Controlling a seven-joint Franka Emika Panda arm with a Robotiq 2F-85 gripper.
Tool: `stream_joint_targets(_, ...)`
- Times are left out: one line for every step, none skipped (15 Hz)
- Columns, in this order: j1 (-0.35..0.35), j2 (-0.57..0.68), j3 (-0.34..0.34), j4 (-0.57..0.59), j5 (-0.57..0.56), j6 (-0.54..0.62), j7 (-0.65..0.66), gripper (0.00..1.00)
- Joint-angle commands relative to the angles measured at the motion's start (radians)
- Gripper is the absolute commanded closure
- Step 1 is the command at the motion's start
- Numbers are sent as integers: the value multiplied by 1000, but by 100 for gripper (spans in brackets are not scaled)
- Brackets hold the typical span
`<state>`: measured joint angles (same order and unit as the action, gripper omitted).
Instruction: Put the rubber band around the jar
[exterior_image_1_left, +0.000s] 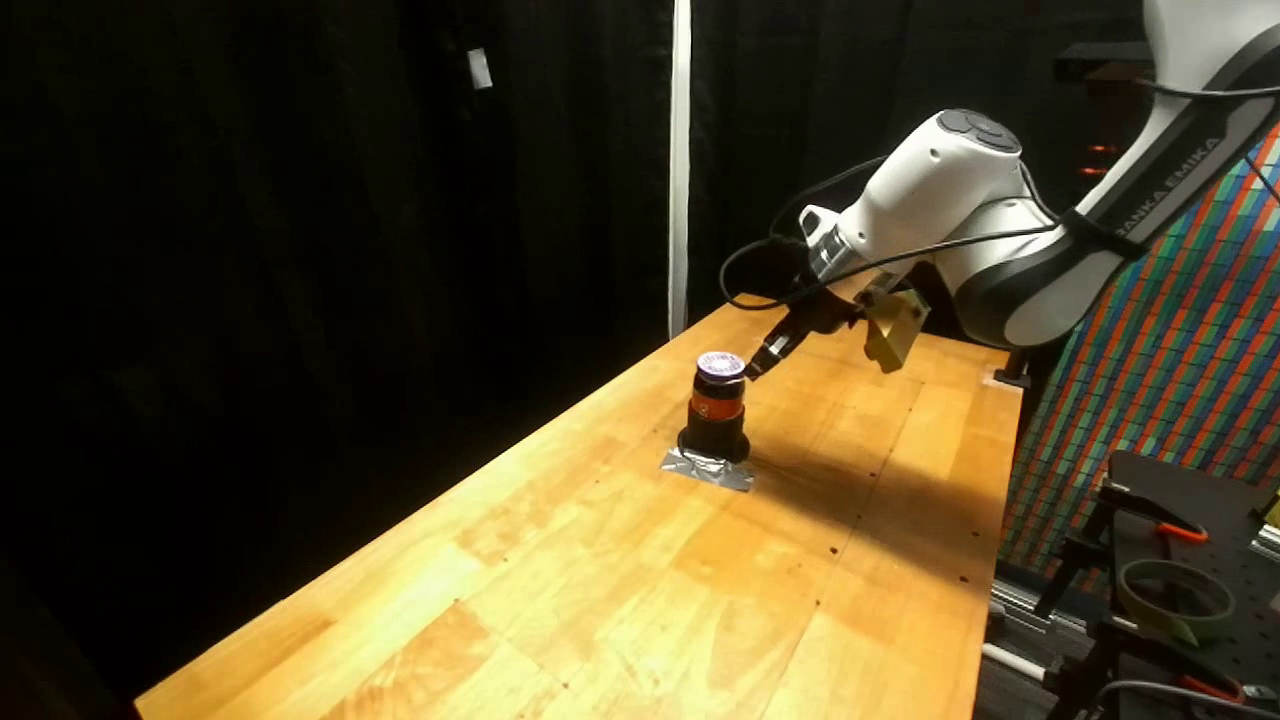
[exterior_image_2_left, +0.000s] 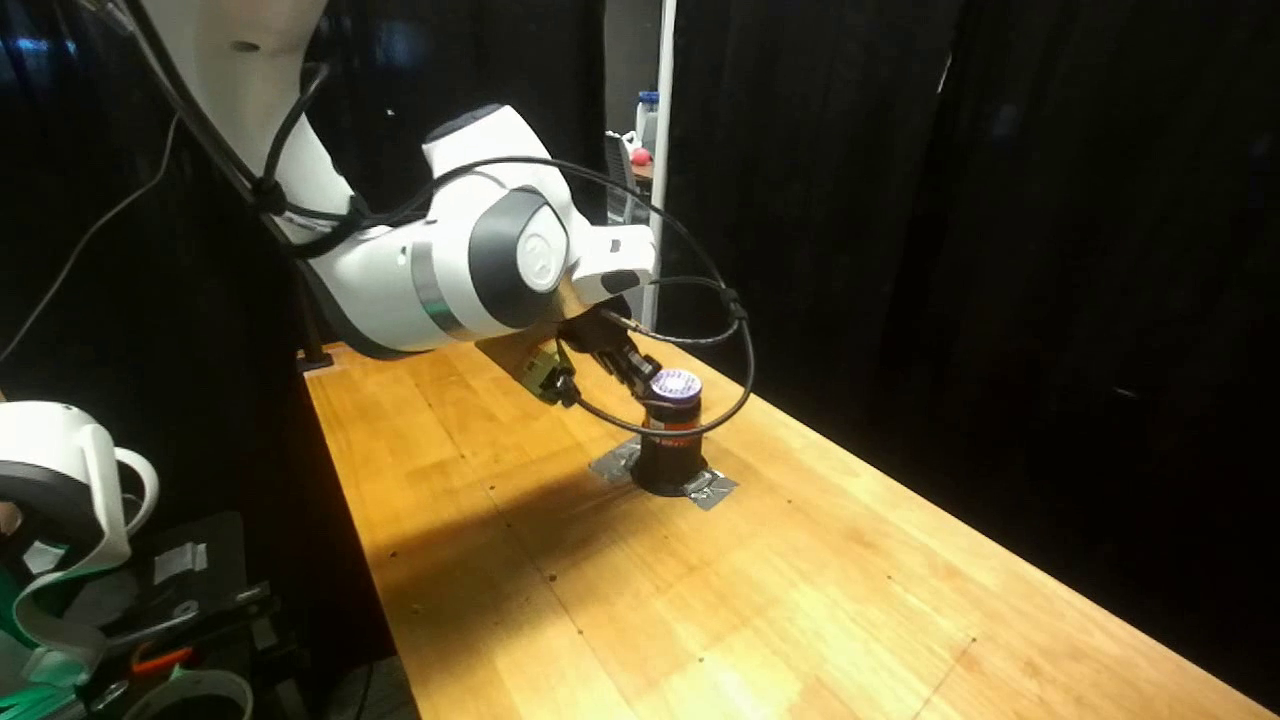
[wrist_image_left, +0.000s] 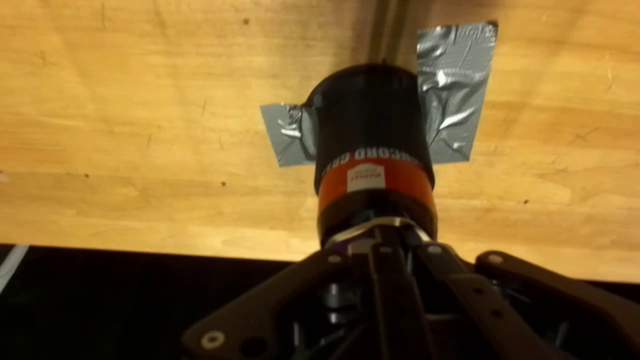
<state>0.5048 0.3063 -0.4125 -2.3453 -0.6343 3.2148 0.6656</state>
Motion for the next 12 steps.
stream_joint_targets(193, 22, -275, 43, -108, 141, 123, 100)
stream_joint_targets(253, 49, -354, 57, -70, 186, 104, 99)
stream_joint_targets(319, 76, -431, 50, -13, 237, 71, 99)
stream_joint_targets(390, 111, -509, 30, 54, 300, 46, 99)
stream_joint_targets(472, 144, -587, -8, 126, 368, 27, 99)
stream_joint_targets(541, 183, -650, -46, 192, 437, 14, 99)
stream_joint_targets(597, 183, -678, -98, 238, 456, 6, 93)
stream_joint_targets(632, 167, -687, -140, 255, 446, 3, 73)
stream_joint_targets(666, 126, -693, -178, 237, 399, 2, 68)
stream_joint_targets(704, 94, -706, -210, 216, 376, -4, 60)
stream_joint_targets(760, 67, -735, -239, 204, 344, -17, 53)
stream_joint_targets(802, 37, -761, -267, 185, 339, -31, 43)
